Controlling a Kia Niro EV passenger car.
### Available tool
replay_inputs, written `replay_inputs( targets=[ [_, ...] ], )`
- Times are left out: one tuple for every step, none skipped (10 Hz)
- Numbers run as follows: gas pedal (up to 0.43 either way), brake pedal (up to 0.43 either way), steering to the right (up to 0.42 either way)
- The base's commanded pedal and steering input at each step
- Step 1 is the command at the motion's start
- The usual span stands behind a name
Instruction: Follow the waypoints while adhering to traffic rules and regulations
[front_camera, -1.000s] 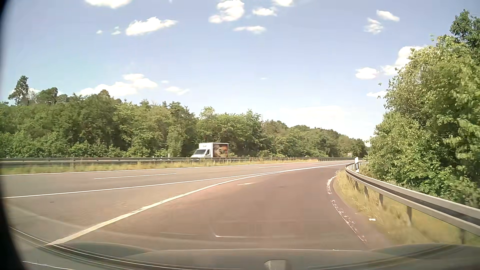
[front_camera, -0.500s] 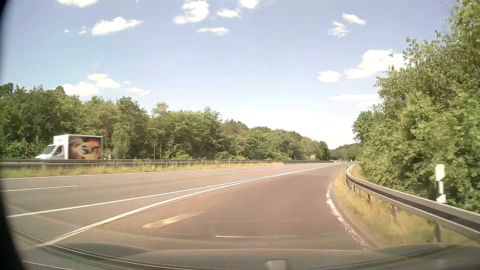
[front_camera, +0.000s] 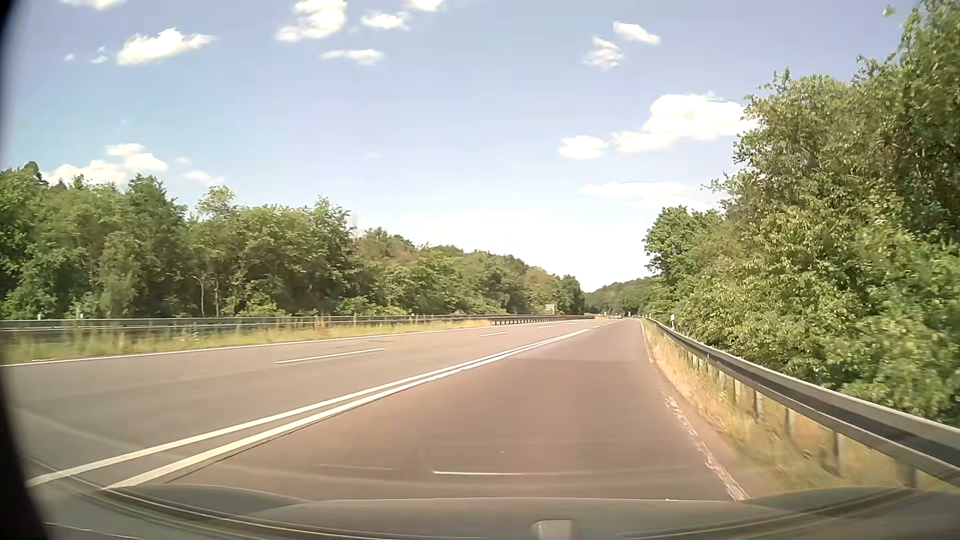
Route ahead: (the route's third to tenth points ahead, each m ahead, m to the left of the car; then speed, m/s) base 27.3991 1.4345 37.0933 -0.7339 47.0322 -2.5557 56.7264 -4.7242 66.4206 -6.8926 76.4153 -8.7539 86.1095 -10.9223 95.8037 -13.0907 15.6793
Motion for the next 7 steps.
replay_inputs(
  targets=[
    [0.209,0.030,0.074],
    [0.228,0.030,0.071],
    [0.248,0.030,0.067],
    [0.268,0.030,0.062],
    [0.268,0.030,0.060],
    [0.268,0.030,0.058],
    [0.268,0.030,0.054]
  ],
)
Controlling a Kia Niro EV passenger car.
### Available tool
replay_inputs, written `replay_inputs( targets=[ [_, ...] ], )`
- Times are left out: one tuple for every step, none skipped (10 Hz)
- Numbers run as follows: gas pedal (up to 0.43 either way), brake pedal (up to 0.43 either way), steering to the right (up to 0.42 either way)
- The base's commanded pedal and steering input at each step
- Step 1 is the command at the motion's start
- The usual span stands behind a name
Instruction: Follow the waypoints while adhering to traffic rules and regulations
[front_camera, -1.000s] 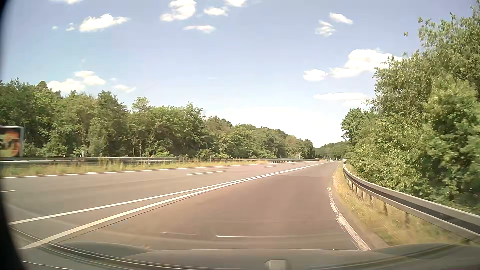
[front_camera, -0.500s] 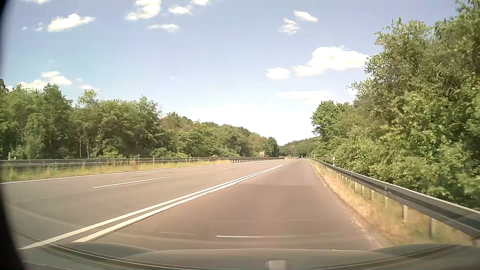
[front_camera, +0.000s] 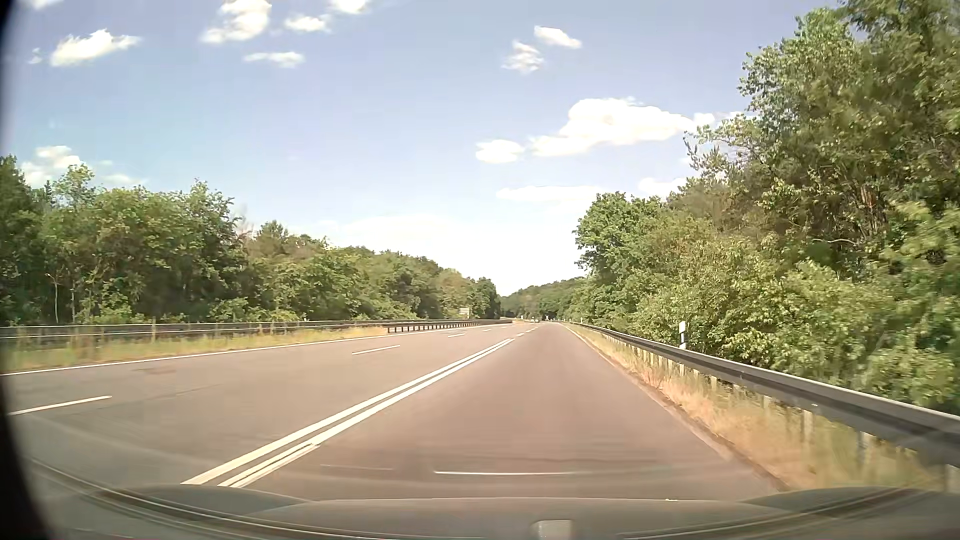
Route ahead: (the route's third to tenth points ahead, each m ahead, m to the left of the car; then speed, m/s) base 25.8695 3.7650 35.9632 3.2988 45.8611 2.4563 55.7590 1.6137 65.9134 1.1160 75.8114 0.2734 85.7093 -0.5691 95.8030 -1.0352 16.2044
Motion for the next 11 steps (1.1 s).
replay_inputs(
  targets=[
    [0.268,0.030,0.046],
    [0.280,0.030,0.037],
    [0.287,0.030,0.026],
    [0.319,0.030,0.021],
    [0.319,0.030,0.016],
    [0.331,0.030,0.014],
    [0.331,0.030,0.010],
    [0.331,0.030,0.007],
    [0.339,0.030,0.006],
    [0.350,0.030,0.006],
    [0.358,0.030,0.006]
  ],
)
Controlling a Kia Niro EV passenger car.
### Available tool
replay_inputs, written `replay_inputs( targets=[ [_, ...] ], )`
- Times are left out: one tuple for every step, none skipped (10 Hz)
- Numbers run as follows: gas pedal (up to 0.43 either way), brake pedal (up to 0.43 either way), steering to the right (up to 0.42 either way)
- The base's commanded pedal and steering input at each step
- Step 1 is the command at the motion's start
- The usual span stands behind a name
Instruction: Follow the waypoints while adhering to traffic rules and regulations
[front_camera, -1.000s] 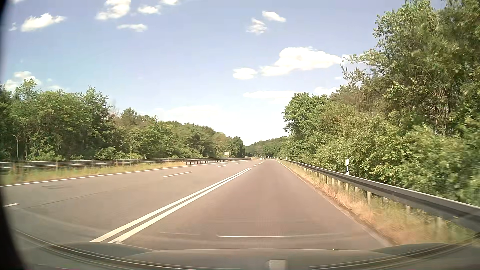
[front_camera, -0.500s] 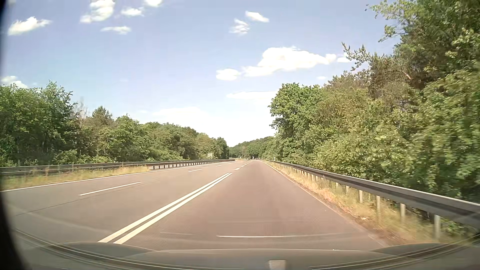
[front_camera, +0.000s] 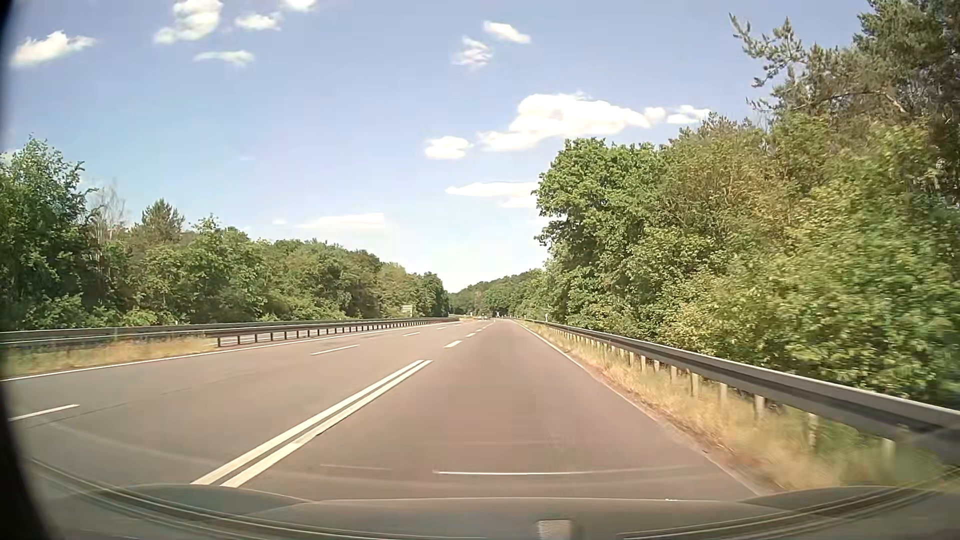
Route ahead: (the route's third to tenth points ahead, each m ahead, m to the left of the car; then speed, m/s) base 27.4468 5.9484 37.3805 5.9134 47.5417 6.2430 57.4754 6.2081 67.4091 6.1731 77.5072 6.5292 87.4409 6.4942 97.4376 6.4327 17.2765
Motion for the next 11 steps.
replay_inputs(
  targets=[
    [0.358,0.030,0.006],
    [0.370,0.030,0.006],
    [0.370,0.030,0.006],
    [0.378,0.030,0.002],
    [0.378,0.030,-0.001],
    [0.378,0.030,-0.005],
    [0.378,0.030,-0.008],
    [0.378,0.030,-0.008],
    [0.378,0.030,-0.008],
    [0.378,0.030,-0.008],
    [0.378,0.030,-0.008]
  ],
)
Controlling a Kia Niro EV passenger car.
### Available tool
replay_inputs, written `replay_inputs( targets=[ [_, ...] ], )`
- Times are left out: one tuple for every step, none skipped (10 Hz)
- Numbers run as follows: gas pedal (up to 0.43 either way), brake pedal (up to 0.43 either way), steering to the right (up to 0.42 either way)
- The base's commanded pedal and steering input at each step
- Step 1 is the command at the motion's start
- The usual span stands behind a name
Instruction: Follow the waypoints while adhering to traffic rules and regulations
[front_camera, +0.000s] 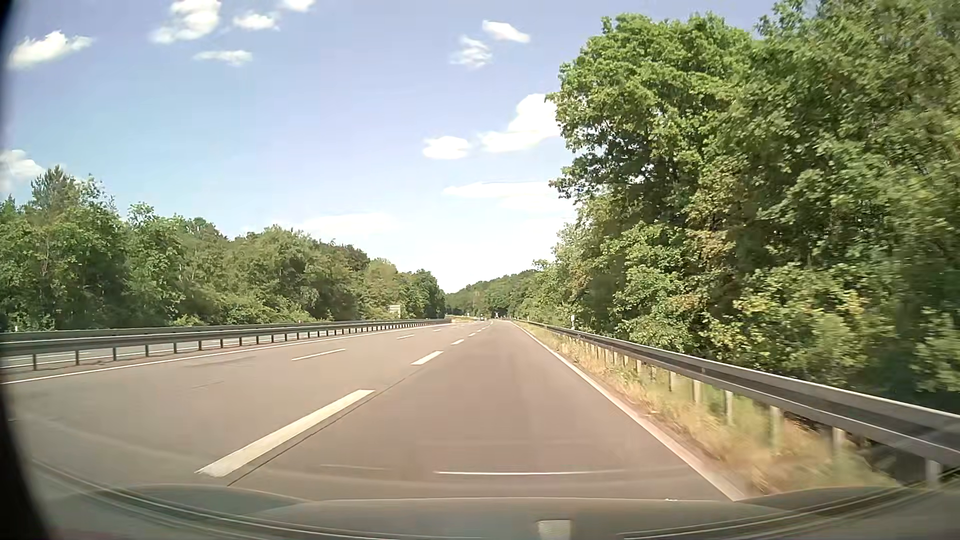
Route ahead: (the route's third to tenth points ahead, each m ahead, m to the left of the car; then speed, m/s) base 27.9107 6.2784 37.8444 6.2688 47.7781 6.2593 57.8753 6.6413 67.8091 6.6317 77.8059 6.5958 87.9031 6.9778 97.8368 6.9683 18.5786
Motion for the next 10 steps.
replay_inputs(
  targets=[
    [0.378,0.030,-0.008],
    [0.378,0.030,-0.008],
    [0.378,0.030,-0.006],
    [0.378,0.030,-0.006],
    [0.378,0.030,-0.005],
    [0.378,0.030,-0.004],
    [0.378,0.030,-0.003],
    [0.378,0.030,-0.003],
    [0.378,0.030,-0.003],
    [0.378,0.030,-0.003]
  ],
)
